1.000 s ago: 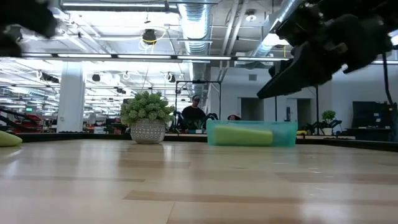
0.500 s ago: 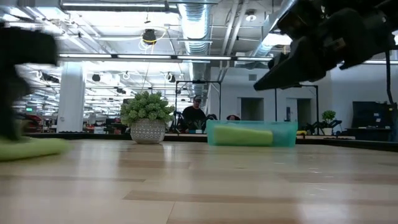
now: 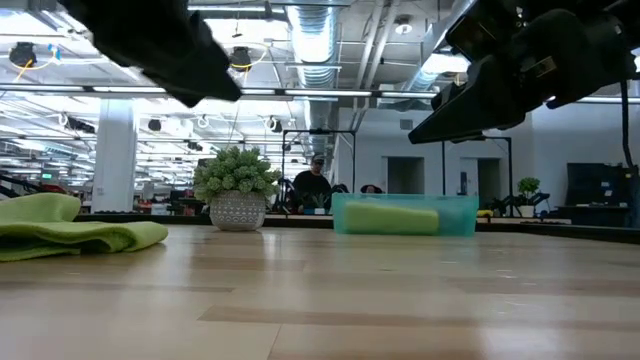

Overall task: Roll microfiber towels into tight, uniform cylinder then place into a basket
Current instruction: Roll the green microfiber cloth

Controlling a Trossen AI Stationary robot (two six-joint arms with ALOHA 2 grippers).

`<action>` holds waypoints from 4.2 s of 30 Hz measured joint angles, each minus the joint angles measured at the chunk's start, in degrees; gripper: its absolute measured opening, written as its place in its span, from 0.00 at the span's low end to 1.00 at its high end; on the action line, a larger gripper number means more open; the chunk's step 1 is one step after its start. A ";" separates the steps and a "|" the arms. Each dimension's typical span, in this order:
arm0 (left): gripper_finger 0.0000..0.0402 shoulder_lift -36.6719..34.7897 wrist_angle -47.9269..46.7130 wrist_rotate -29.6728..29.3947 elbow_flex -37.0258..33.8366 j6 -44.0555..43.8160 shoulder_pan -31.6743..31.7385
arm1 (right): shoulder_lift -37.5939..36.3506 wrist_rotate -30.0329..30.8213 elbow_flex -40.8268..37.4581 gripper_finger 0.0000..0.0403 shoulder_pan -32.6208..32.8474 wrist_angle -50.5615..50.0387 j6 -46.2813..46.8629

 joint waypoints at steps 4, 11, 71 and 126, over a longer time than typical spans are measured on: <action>0.11 -0.02 -14.80 2.96 1.36 -13.69 0.57 | 0.00 -0.07 0.00 0.33 -0.07 -1.05 1.58; 0.35 0.31 -25.76 3.50 1.09 -29.33 0.66 | 0.02 -0.22 0.00 0.33 -0.55 -1.48 1.58; 0.20 14.05 -56.57 0.32 9.10 -27.72 5.52 | 0.02 -0.22 0.00 0.33 -0.39 -3.99 2.87; 0.42 14.08 -23.27 -26.90 15.53 -5.35 -3.46 | 14.36 -0.48 2.93 0.33 1.97 4.46 1.51</action>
